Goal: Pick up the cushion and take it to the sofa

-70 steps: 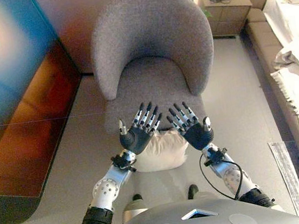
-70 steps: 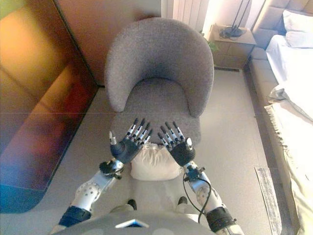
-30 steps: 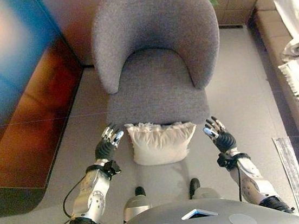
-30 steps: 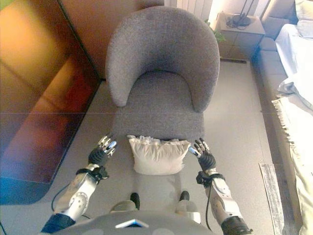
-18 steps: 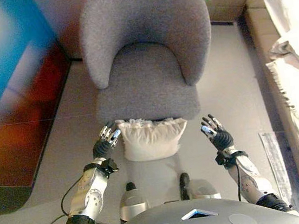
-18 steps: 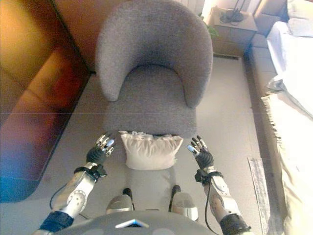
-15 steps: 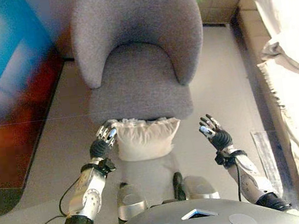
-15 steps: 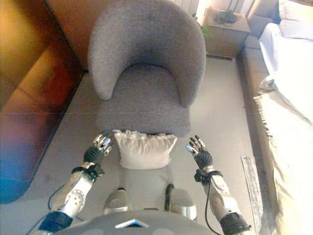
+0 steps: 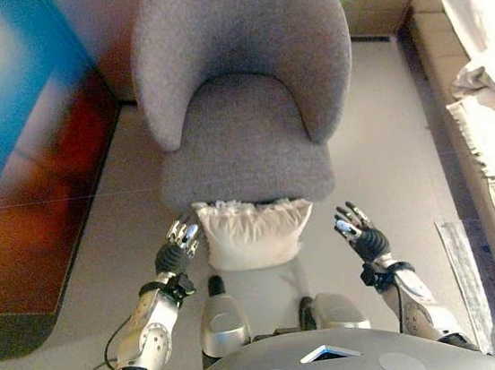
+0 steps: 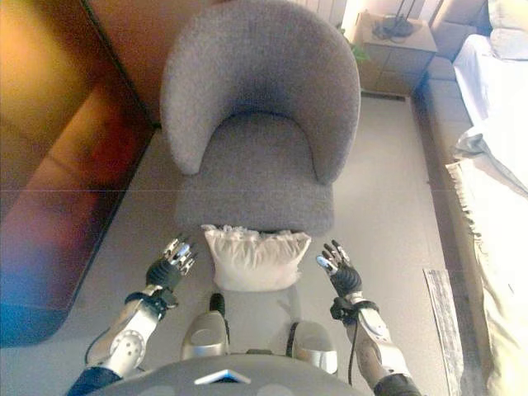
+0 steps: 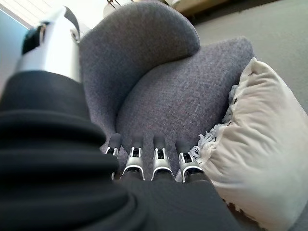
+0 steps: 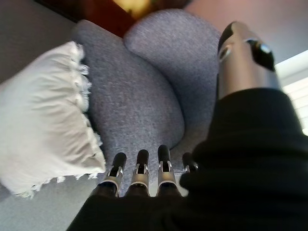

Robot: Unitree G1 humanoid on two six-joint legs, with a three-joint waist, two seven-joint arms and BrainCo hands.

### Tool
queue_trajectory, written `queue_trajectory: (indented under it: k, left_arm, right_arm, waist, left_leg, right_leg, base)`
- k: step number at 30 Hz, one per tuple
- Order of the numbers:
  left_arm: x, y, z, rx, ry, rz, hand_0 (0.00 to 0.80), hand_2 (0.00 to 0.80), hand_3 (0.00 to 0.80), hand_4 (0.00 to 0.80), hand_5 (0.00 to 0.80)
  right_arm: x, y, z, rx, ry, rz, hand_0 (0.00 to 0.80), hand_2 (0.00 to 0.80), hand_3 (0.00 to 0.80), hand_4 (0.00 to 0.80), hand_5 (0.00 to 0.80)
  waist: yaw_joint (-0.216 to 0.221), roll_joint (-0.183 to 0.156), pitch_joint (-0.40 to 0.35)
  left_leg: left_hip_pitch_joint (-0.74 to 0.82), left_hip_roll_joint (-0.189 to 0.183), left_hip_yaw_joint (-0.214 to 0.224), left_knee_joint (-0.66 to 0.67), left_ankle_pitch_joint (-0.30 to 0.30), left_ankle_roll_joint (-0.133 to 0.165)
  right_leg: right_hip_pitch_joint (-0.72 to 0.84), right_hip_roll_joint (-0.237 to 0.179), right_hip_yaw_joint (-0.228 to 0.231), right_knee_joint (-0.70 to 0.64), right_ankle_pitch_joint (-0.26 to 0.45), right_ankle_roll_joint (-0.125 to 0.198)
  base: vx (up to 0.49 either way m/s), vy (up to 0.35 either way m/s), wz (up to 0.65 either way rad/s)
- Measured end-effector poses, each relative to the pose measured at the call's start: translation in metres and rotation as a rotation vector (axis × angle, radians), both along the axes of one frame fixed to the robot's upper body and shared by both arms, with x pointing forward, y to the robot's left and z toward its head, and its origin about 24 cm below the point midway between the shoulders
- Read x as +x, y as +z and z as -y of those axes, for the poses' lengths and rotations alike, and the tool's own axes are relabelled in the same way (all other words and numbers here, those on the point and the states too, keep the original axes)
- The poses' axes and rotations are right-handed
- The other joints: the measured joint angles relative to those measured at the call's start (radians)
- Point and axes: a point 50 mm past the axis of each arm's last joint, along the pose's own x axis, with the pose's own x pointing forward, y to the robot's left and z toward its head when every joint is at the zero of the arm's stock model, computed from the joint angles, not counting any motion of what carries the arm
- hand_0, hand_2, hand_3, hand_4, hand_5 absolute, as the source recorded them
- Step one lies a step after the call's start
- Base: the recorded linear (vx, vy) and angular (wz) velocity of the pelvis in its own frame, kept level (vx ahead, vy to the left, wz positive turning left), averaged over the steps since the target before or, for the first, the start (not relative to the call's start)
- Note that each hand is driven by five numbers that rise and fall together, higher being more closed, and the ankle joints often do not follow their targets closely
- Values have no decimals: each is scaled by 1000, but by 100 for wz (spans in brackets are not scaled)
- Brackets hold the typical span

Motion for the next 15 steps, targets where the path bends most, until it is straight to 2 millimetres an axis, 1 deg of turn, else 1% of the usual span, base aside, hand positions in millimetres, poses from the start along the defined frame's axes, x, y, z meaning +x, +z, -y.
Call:
queue_trajectory:
  k: [1,2,3,4,5,6,8,9,10,11,12,13,14,15]
  left_arm:
    - [4,2,3,-7,-12,16,0,0,0,0,0]
    - [6,3,6,-9,-27,20,0,0,0,0,0]
    - [7,3,5,-6,-26,23,0,0,0,0,0]
    - [9,5,4,2,-31,32,0,0,0,0,0]
    - [11,7,1,14,-37,42,0,0,0,0,0]
    - [12,11,-3,31,-46,53,0,0,0,0,0]
    - [13,13,-8,54,-55,56,0,0,0,0,0]
    - [14,15,-9,59,-59,65,0,0,0,0,0]
    - [17,18,-8,58,-64,80,0,0,0,0,0]
    - [20,19,-7,55,-71,87,0,0,0,0,0]
    - [22,20,-6,52,-75,95,0,0,0,0,0]
    - [23,21,-5,52,-77,100,0,0,0,0,0]
    - [23,21,-5,51,-78,98,0,0,0,0,0]
    - [22,20,-6,53,-77,94,0,0,0,0,0]
  right_arm:
    - [0,1,5,-4,-21,5,0,0,0,0,0]
    - [-3,1,11,-3,-43,-2,0,0,0,0,0]
    - [-5,0,12,19,-70,-10,0,0,0,0,0]
    - [-9,-1,10,52,-90,-15,0,0,0,0,0]
    - [-9,1,7,76,-92,-2,0,0,0,0,0]
    - [-7,3,3,94,-84,17,0,0,0,0,0]
    - [-6,5,-1,122,-91,36,0,0,0,0,0]
    - [-5,5,-2,136,-101,42,0,0,0,0,0]
    - [-5,6,-2,143,-108,51,0,0,0,0,0]
    - [-1,7,-2,148,-119,60,0,0,0,0,0]
    - [-2,6,-2,148,-128,56,0,0,0,0,0]
    - [-3,5,-2,147,-137,52,0,0,0,0,0]
    - [-2,6,-2,152,-148,60,0,0,0,0,0]
    - [-1,7,-2,156,-159,67,0,0,0,0,0]
  waist:
    - [-4,4,5]
    - [-3,7,6]
    - [-2,-6,6]
    - [-2,-31,7]
    - [2,-46,12]
    - [7,-56,15]
    - [12,-68,10]
    - [19,-70,5]
    - [26,-69,-3]
    - [27,-66,-4]
    - [26,-66,-7]
    - [26,-66,-19]
    - [26,-61,-25]
    - [28,-55,-30]
  left_leg:
    - [-29,-11,-1,13,0,1]
    - [-37,-19,-3,7,6,9]
    - [-22,-47,8,7,-6,27]
    - [-14,-78,26,27,-23,42]
    - [-15,-88,41,45,-41,53]
    - [-18,-93,44,68,-67,59]
    - [-7,-108,45,99,-100,76]
    - [1,-113,43,107,-118,80]
    - [-2,-126,35,118,-145,75]
    - [-10,-136,30,136,-161,80]
    - [-15,-144,26,145,-170,88]
    - [-21,-149,25,143,-179,101]
    - [-23,-158,29,144,-186,112]
    - [-23,-151,41,141,-185,118]
  right_leg:
    - [0,-18,12,-1,-8,14]
    - [0,-36,24,3,-19,36]
    - [13,-67,38,-1,-28,57]
    - [18,-99,34,-10,-18,78]
    - [20,-121,25,-11,-10,83]
    - [32,-133,5,-24,4,81]
    - [60,-149,-18,-55,27,82]
    - [69,-157,-18,-63,33,86]
    - [71,-161,-26,-64,37,87]
    - [75,-169,-42,-61,38,88]
    - [74,-181,-52,-52,40,88]
    - [58,-189,-53,-34,45,83]
    - [36,-195,-55,1,59,65]
    - [-7,-205,-63,64,72,52]
  base:
    - [451,215,-3]
    - [401,192,-8]
    - [406,195,-13]
    - [404,195,-18]
    - [404,192,-24]
    - [344,159,-30]
    - [249,120,-21]
    - [257,143,-21]
    - [282,174,-15]
    - [199,149,1]
    - [188,182,12]
    - [145,157,7]
    - [161,154,-9]
    - [112,78,-17]
